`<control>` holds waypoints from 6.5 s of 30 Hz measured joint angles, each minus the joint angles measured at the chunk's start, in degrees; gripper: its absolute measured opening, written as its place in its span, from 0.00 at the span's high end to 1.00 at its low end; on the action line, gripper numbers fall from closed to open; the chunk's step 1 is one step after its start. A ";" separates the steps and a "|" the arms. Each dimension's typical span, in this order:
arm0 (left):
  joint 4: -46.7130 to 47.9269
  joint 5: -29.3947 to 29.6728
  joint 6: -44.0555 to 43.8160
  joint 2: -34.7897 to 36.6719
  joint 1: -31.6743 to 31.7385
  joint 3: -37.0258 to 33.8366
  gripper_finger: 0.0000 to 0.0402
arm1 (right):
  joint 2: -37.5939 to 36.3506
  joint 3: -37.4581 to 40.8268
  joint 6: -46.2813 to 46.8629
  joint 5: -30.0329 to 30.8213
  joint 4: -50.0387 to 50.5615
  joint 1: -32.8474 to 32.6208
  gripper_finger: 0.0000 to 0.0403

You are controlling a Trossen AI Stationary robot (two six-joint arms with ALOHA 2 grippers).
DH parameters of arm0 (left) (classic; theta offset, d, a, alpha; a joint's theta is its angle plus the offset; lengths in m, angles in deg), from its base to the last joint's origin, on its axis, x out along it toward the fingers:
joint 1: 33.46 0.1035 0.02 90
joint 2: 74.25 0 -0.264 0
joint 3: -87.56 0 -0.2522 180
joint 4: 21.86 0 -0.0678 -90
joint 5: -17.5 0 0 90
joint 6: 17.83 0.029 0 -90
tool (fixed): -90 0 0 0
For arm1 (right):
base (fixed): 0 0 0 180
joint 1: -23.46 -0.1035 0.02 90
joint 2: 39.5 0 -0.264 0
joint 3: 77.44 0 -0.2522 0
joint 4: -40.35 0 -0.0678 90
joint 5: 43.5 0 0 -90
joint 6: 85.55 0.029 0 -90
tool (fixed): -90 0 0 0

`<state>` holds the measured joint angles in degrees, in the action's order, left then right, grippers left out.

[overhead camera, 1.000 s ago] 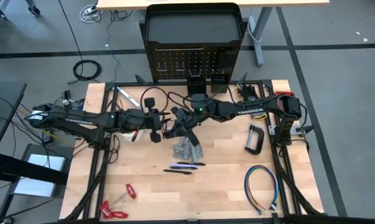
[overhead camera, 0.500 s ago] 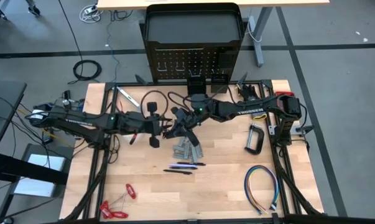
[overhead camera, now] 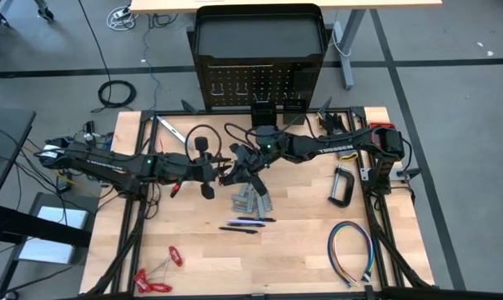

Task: Hang tools onto peg board
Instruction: Hang the black safety glasses on the peg board

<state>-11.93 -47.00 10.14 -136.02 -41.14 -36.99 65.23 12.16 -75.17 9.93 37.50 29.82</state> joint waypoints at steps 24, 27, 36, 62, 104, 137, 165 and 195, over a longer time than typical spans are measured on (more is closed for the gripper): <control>10.87 5.57 -2.89 6.88 -1.84 0.94 0.94 | -0.07 -0.05 2.14 2.09 -0.05 1.65 0.98; 12.22 5.95 -3.02 6.54 -1.81 0.96 0.91 | -0.02 0.04 2.18 2.01 -0.97 1.64 0.98; 12.56 6.23 -2.89 5.87 -1.84 1.03 0.83 | 0.04 0.07 2.08 2.12 -3.96 1.21 0.98; 2.58 7.69 -3.90 3.77 -0.98 0.94 0.81 | 0.08 0.07 -13.01 2.05 -4.31 -0.34 0.98; 14.00 10.89 -23.44 9.13 -8.44 -1.71 0.78 | 3.98 -0.02 -11.43 1.09 -6.28 6.13 0.98; 5.06 6.67 -23.66 6.81 6.12 -2.23 0.96 | -2.70 0.04 -12.01 -5.10 3.26 12.01 0.74; -18.05 -49.20 -14.71 -14.84 52.83 -2.71 0.97 | -7.91 0.03 -13.18 10.70 20.15 -2.04 0.64; -28.34 -57.55 -33.74 -23.26 59.10 -1.74 0.96 | -7.87 0.02 -15.10 11.67 18.44 -0.28 0.64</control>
<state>-40.27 -104.55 -23.60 -159.28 17.96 -38.72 57.36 12.18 -90.26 21.60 55.94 29.55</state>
